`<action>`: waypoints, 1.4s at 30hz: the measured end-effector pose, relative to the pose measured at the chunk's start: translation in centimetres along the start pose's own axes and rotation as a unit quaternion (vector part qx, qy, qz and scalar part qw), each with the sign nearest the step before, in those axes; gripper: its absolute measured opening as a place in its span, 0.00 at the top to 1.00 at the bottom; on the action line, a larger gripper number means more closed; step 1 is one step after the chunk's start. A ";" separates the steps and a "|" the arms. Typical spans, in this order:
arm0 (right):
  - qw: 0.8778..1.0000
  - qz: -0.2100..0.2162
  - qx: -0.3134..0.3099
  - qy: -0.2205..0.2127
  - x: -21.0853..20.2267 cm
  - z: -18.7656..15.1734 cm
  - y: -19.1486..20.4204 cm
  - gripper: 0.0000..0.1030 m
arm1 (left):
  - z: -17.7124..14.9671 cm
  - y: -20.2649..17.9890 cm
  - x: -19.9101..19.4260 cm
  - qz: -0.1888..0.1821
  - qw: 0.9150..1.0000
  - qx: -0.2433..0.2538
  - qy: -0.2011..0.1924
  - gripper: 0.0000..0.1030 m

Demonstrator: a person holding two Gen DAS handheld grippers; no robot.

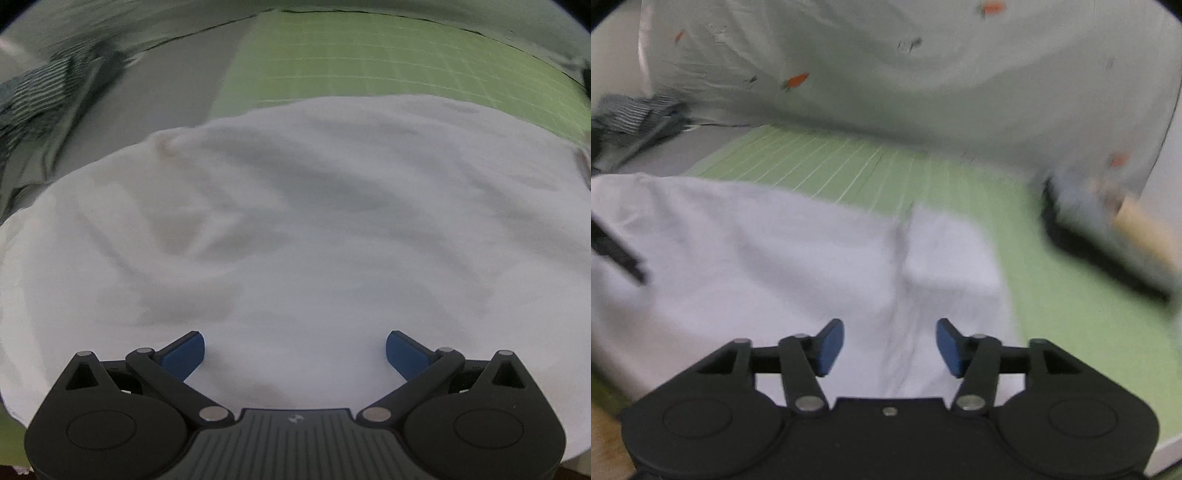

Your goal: Fold clothes

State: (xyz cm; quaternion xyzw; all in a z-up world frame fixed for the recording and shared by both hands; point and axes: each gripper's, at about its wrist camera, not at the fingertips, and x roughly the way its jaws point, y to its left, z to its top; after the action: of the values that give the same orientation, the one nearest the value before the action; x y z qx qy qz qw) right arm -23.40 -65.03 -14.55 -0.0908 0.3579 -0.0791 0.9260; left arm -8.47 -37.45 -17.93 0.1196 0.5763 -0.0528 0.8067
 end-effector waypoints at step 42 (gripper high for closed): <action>0.984 0.118 0.135 -0.003 4.4 4.0 6.6 0.96 | 0.1 4.7 1.2 -0.066 0.997 0.029 0.001 0.00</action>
State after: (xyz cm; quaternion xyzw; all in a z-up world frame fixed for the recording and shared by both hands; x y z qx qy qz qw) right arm -16.90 -59.14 -15.98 0.0776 0.3492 -0.0170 0.9337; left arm -6.89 -32.87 -18.40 0.1049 0.5820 -0.1225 0.7970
